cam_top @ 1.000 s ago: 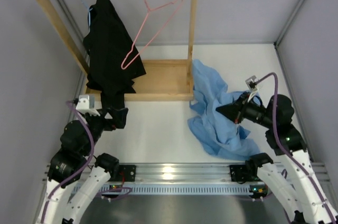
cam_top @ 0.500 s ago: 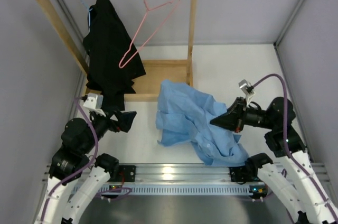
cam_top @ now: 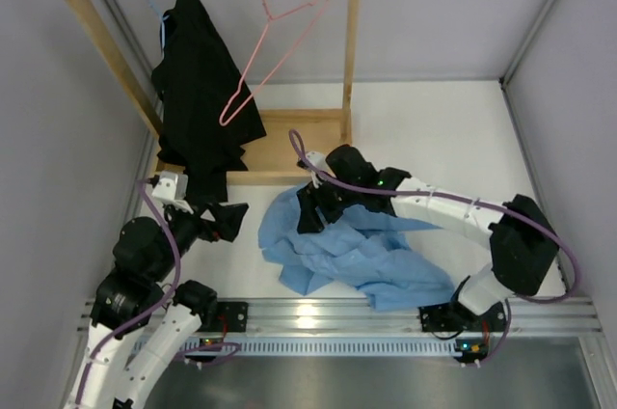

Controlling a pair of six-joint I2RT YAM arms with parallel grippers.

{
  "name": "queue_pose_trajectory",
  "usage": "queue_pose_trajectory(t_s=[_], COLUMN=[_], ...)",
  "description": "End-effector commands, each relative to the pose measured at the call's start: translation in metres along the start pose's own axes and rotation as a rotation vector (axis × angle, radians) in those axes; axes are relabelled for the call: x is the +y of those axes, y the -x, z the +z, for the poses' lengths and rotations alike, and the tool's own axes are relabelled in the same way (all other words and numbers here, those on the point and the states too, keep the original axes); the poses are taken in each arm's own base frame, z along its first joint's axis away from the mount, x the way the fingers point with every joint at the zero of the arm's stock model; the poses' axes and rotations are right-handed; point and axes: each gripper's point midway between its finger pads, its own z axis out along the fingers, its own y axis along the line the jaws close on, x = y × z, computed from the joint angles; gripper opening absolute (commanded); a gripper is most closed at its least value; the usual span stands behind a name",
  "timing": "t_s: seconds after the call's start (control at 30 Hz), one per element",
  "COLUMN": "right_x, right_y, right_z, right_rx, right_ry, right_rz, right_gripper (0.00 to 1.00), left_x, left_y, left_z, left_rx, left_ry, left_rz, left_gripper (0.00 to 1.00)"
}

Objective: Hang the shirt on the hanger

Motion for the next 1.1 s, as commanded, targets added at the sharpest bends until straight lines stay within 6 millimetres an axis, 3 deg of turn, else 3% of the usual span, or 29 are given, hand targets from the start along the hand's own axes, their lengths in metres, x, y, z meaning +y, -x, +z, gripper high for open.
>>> queue_pose_trajectory(t_s=[0.0, 0.07, 0.13, 0.23, 0.3, 0.33, 0.37, 0.47, 0.5, 0.67, 0.8, 0.83, 0.87, 0.93, 1.03, 1.07], right_x=[0.003, -0.002, -0.025, -0.057, -0.079, -0.099, -0.111, -0.133, -0.139, -0.156, -0.133, -0.117, -0.114, -0.097, -0.085, -0.081], right_y=[0.039, 0.061, 0.054, 0.026, -0.008, -0.015, -0.035, -0.055, -0.068, -0.092, -0.099, -0.093, -0.102, -0.102, -0.101, -0.097], right_z=[-0.017, -0.05, -0.073, -0.123, -0.143, -0.158, -0.165, -0.178, -0.173, -0.171, -0.133, -0.123, -0.112, -0.102, -0.094, -0.094], right_rx=[-0.167, -0.318, -0.378, -0.466, -0.502, -0.541, -0.553, -0.606, -0.595, -0.599, -0.465, -0.451, -0.423, -0.403, -0.377, -0.379], right_ry=[-0.101, -0.189, -0.328, -0.484, -0.534, -0.576, -0.597, -0.618, -0.623, -0.683, -0.461, -0.343, -0.297, -0.172, -0.1, -0.084], right_rz=[-0.121, -0.112, -0.056, 0.064, 0.183, 0.255, 0.308, 0.461, 0.505, 0.585, 0.556, 0.529, 0.537, 0.528, 0.498, 0.481], right_gripper=[0.73, 0.84, 0.85, 0.88, 0.88, 0.88, 0.86, 0.83, 0.82, 0.8, 0.79, 0.79, 0.77, 0.74, 0.58, 0.45], left_x=[-0.001, -0.001, 0.0, 0.001, 0.002, 0.002, 0.003, 0.003, 0.003, 0.003, 0.008, 0.007, 0.007, 0.008, 0.008, 0.008], left_y=[0.014, 0.014, 0.014, 0.013, 0.013, 0.013, 0.013, 0.012, 0.012, 0.012, 0.014, 0.014, 0.013, 0.013, 0.013, 0.014], left_z=[-0.002, -0.002, 0.0, 0.0, 0.0, 0.0, 0.0, 0.001, 0.001, 0.001, 0.001, 0.001, 0.001, 0.001, 0.001, 0.001], left_rx=[-0.071, -0.07, -0.065, -0.063, -0.067, -0.067, -0.067, -0.061, -0.059, -0.064, -0.074, -0.071, -0.07, -0.07, -0.072, -0.074], left_ry=[-0.002, -0.001, 0.004, 0.007, 0.014, 0.014, 0.019, 0.021, 0.02, 0.018, 0.047, 0.045, 0.045, 0.049, 0.05, 0.051], left_rz=[0.004, 0.004, 0.004, 0.001, 0.0, 0.0, 0.0, 0.0, 0.0, -0.006, -0.007, -0.007, -0.007, -0.007, -0.007, -0.008], left_gripper=[0.98, 0.98, 0.98, 0.98, 0.98, 0.98, 0.98, 0.98, 0.98, 0.98, 0.98, 0.98, 0.98, 0.98, 0.98, 0.98])
